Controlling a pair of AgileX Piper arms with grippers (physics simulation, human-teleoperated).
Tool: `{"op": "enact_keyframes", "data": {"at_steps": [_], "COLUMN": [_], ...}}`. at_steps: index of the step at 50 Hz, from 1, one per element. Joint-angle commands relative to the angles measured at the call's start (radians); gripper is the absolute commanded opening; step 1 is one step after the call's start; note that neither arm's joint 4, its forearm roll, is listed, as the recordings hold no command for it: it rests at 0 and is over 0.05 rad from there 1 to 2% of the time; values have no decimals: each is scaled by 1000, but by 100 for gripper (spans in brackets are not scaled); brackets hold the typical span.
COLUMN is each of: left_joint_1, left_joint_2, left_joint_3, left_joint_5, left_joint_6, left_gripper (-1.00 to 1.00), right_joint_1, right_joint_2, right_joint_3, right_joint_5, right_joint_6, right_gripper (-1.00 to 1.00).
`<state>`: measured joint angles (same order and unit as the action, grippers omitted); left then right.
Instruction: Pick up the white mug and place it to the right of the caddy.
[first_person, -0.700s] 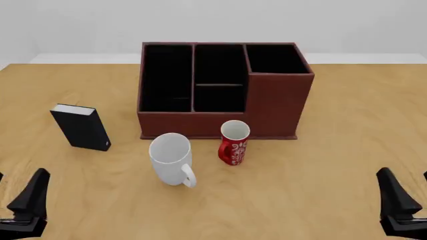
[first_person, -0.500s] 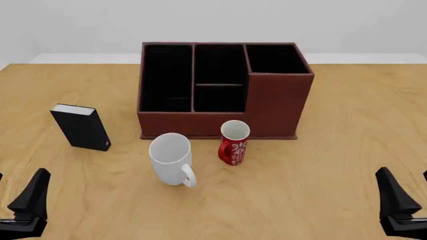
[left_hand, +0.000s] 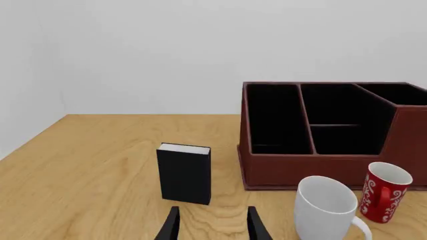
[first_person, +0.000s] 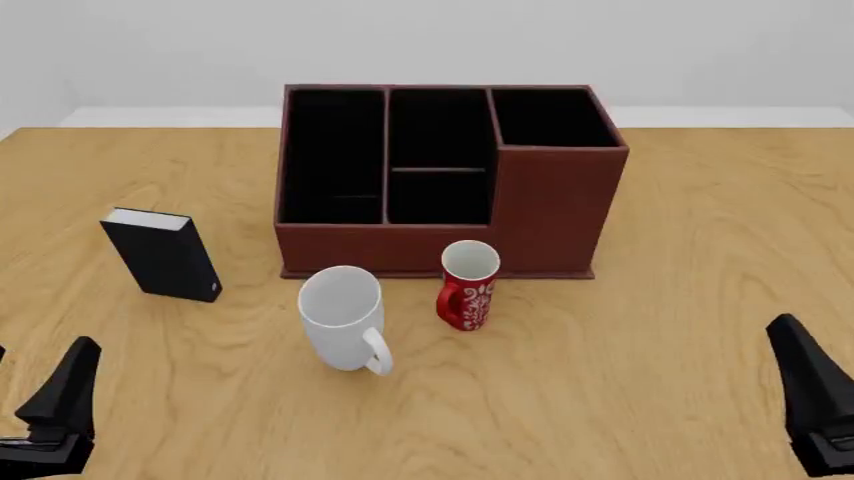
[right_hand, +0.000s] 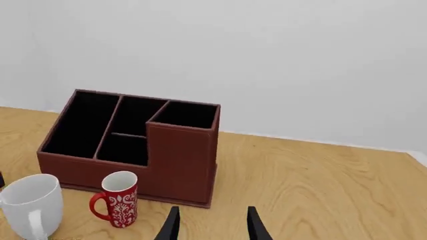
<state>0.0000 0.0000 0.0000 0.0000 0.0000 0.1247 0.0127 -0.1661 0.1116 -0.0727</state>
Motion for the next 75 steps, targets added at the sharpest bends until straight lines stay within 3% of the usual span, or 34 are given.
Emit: {"op": "enact_keyframes", "data": {"at_steps": [1, 16, 23, 28, 35, 47, 60, 75], "left_joint_1": [0, 0, 0, 0, 0, 0, 0, 0], "left_joint_2": [0, 0, 0, 0, 0, 0, 0, 0], "left_joint_3": [0, 0, 0, 0, 0, 0, 0, 0], "left_joint_5": [0, 0, 0, 0, 0, 0, 0, 0], "left_joint_6": [0, 0, 0, 0, 0, 0, 0, 0], "left_gripper": [100, 100, 100, 100, 100, 100, 100, 100], "right_joint_1": [72, 179, 234, 261, 328, 396, 446, 571], "right_joint_2": [14, 241, 385, 469, 610, 765, 887, 1075], "right_joint_3": [-197, -428, -511, -582, -688, -774, -824, -904], "right_joint_5": [149, 211, 244, 276, 340, 389, 399, 394], "right_joint_6": [-68, -169, -256, -273, -255, -250, -250, -215], "right_gripper": [100, 100, 100, 100, 100, 100, 100, 100]}}
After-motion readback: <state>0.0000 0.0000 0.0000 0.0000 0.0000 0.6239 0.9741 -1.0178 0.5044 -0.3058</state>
